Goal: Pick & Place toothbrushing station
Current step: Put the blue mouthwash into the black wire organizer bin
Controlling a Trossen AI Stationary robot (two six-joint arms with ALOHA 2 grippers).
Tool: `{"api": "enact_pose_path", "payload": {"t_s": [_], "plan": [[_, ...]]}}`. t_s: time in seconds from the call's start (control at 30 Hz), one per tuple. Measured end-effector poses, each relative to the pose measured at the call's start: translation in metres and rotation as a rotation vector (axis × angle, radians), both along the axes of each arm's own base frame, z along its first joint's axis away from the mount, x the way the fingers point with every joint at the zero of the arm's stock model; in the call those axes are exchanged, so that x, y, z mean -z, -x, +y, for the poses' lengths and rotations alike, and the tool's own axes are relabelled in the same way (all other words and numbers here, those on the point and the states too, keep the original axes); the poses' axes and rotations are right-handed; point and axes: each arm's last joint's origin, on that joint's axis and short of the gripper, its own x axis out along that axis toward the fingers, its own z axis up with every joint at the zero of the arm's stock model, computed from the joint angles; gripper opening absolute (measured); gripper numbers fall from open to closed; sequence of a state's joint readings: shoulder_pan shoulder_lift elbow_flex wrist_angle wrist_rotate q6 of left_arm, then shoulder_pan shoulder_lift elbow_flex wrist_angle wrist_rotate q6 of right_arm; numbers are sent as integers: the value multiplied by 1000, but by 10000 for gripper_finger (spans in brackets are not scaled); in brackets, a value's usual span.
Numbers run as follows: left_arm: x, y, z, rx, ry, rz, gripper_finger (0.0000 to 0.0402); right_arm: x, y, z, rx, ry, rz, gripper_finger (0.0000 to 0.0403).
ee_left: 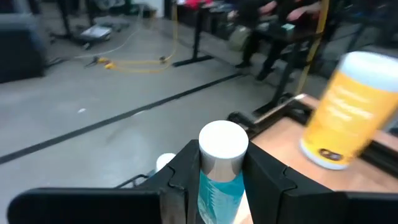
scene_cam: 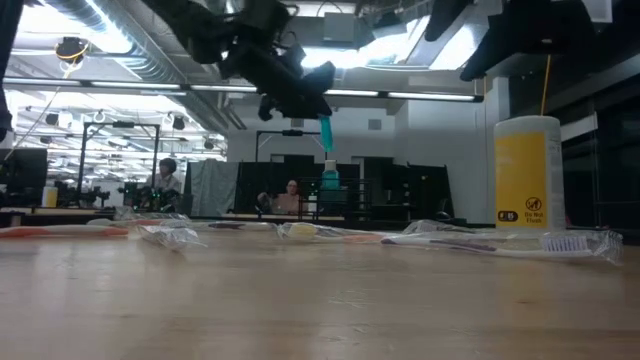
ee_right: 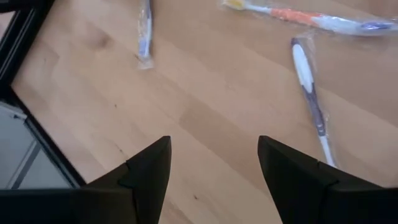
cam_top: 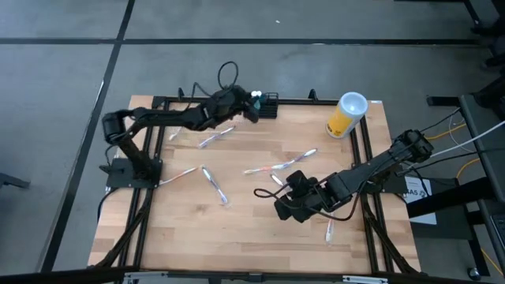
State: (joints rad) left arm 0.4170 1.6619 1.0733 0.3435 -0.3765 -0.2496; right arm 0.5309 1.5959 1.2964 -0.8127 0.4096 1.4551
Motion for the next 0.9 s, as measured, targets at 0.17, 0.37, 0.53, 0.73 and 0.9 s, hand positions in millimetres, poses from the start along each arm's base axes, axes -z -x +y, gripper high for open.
{"api": "enact_pose_path", "payload": {"t_s": [0.17, 0.37, 0.53, 0.73, 0.9], "plan": [[-7, -14, 7, -59, 20, 15, 88, 0, 5, 5, 55, 8, -21, 242], [-3, -18, 14, -141, 49, 2, 88, 0, 8, 9, 106, 19, -55, 242], [11, -21, 19, -190, 102, -21, 88, 0, 8, 9, 108, 18, -55, 242], [23, -26, 21, -216, 111, -22, 88, 0, 8, 10, 103, 14, -52, 242], [31, -30, 23, -213, 88, 6, 88, 0, 9, 11, 97, 14, -51, 242]]}}
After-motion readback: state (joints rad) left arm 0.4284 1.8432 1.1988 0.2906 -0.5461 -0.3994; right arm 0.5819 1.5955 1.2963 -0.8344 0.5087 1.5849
